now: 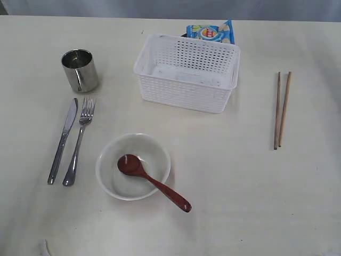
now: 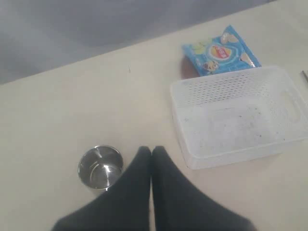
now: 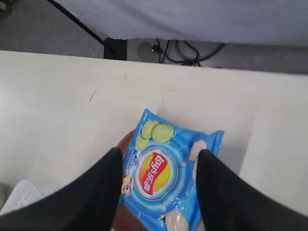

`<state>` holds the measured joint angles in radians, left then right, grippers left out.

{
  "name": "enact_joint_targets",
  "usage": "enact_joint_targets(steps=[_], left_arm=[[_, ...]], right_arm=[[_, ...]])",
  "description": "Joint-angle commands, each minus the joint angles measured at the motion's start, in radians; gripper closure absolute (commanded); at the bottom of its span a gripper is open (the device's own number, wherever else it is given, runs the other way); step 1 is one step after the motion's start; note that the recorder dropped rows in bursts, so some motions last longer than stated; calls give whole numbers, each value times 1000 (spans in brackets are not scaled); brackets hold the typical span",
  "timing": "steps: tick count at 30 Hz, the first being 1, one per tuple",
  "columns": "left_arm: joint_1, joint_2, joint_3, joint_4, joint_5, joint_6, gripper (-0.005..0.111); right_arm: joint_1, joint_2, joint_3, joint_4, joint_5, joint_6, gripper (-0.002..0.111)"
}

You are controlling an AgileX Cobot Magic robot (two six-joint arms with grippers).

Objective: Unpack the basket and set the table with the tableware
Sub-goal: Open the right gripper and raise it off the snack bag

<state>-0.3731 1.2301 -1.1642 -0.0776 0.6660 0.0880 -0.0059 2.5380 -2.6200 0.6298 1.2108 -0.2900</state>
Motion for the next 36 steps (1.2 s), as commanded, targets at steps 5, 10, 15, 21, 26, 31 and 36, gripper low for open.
enact_joint_targets(steps=[5, 10, 15, 21, 26, 31, 36], left_arm=[[-1, -10, 4, -10, -18, 1, 107], [-1, -10, 4, -10, -16, 1, 107], [-1, -10, 4, -10, -21, 2, 107], [-1, -10, 4, -10, -44, 3, 107], [-1, -10, 4, -10, -57, 3, 107], [-1, -10, 4, -10, -59, 3, 107], [-1, -10, 4, -10, -66, 3, 107]], right_arm=[[80, -24, 5, -14, 10, -235, 62], [165, -59, 5, -39, 10, -124, 70], [147, -182, 5, -143, 10, 4, 109], [124, -301, 5, -214, 10, 73, 109], [124, -323, 5, -198, 7, 69, 109], [124, -322, 5, -157, -124, 40, 109], [122, -315, 5, -111, -234, -6, 109]])
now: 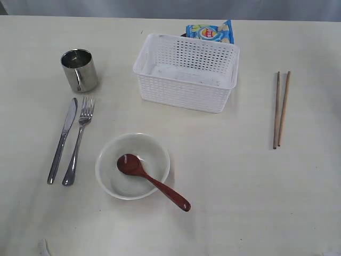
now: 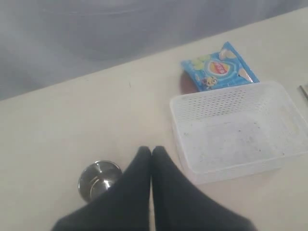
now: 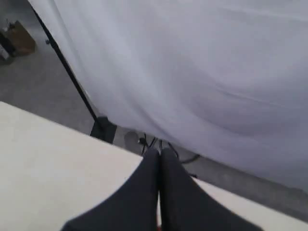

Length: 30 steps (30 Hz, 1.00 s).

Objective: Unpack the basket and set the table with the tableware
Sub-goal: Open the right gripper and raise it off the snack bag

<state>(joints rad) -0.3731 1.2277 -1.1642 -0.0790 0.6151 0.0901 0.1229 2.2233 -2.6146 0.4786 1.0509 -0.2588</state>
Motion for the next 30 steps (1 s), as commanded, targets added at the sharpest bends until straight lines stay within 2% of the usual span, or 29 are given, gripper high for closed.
enact_joint_targets(steps=[1, 9, 13, 16, 21, 24, 27, 30], left_arm=[[-1, -8, 4, -9, -19, 1, 107], [-1, -8, 4, -9, -62, 1, 107], [-1, -8, 4, -9, -77, 1, 107], [-1, -8, 4, -9, -79, 1, 107], [-1, -34, 4, -7, -92, 1, 107], [-1, -61, 4, -5, -92, 1, 107], [-1, -82, 4, -5, -90, 1, 107], [-1, -99, 21, -5, -92, 1, 107]], right_arm=[[-12, 0, -1, 50, -54, -41, 109], [-103, -25, -1, 80, 167, 50, 109], [-128, -107, 8, 61, 170, 71, 109], [-130, -200, 85, 33, 159, 80, 109], [-118, -420, 457, 35, -25, 41, 109], [-83, -589, 742, 35, -231, -67, 109], [-18, -713, 1001, 35, -444, -194, 109], [68, -774, 1166, 35, -608, -281, 109]])
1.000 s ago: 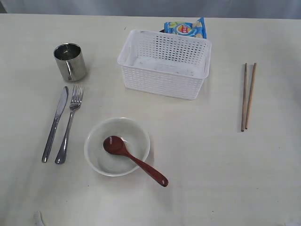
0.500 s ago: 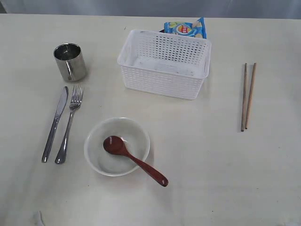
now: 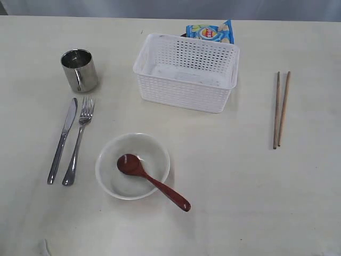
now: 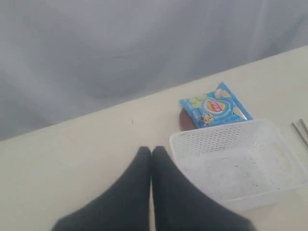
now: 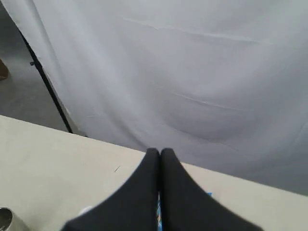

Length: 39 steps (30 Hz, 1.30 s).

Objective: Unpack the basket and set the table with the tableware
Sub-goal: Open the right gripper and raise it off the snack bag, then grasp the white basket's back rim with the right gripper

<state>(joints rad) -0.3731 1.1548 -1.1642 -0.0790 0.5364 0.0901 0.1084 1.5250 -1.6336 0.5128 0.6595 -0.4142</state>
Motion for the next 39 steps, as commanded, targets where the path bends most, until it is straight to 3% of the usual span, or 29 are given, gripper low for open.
enact_joint_targets(steps=[1, 4, 8, 14, 20, 24, 32, 39], left_arm=[[-1, -31, 36, -5, -18, -1, 107], [-1, -66, 113, -5, -52, -20, 107], [-1, -169, 269, -5, -126, -20, 107], [1, -376, 478, 9, -186, -20, 107], [3, -526, 618, 126, -186, -117, 107], [3, -562, 645, 209, -150, -239, 107], [3, -562, 645, 250, -97, -300, 107], [3, -562, 645, 258, -104, -300, 107]], right_arm=[[106, -78, 232, 1, -243, -134, 109], [156, -65, 304, -17, -251, -134, 109], [167, -34, 328, -123, -82, -130, 109], [114, -16, 328, -153, 30, -75, 109], [92, 8, 328, -191, 79, -70, 109], [92, 65, 328, -220, 111, -70, 109], [92, 180, 303, -288, 150, -80, 108], [92, 313, 127, -162, 147, -193, 108]])
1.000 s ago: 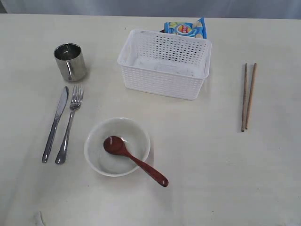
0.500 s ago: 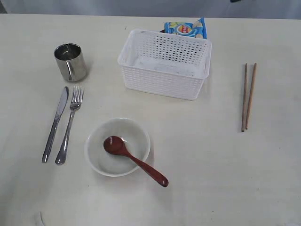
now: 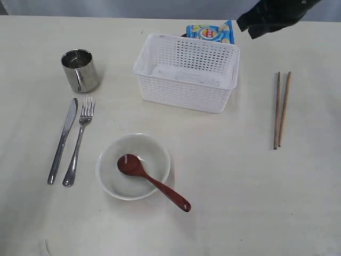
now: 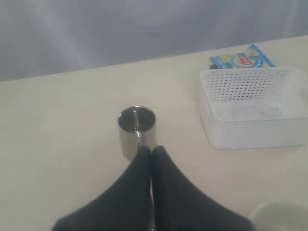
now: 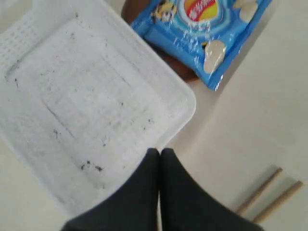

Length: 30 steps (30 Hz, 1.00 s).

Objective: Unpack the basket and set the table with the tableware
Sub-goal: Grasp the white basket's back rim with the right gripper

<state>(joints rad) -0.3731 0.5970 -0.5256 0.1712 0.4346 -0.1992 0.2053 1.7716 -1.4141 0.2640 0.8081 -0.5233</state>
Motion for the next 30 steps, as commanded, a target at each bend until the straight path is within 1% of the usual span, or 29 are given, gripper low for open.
enact_joint_targets(steps=[1, 3, 4, 6, 10, 12, 18, 25, 30], left_arm=[[3, -5, 7, 8, -3, -7, 107], [3, -5, 7, 30, 0, -5, 107], [3, -5, 7, 48, 5, -5, 107], [3, -5, 7, 73, 10, -5, 107], [3, -5, 7, 86, 11, -5, 107], [3, -5, 7, 86, 11, -5, 107], [3, -5, 7, 86, 11, -5, 107], [3, -5, 7, 86, 9, -12, 107], [3, -5, 7, 86, 9, -12, 107]], right_arm=[[-5, 92, -123, 113, 14, -119, 108], [-3, 137, -175, 154, 58, -169, 107], [-3, 159, -202, 173, 79, -188, 104], [-3, 194, -240, 186, 105, -200, 93], [-3, 237, -291, 186, 109, -213, 65], [-3, 248, -305, 186, 109, -271, 59], [-3, 279, -305, 224, 44, -379, 58], [-3, 328, -305, 240, -3, -390, 58], [-3, 369, -305, 334, -21, -505, 58]])
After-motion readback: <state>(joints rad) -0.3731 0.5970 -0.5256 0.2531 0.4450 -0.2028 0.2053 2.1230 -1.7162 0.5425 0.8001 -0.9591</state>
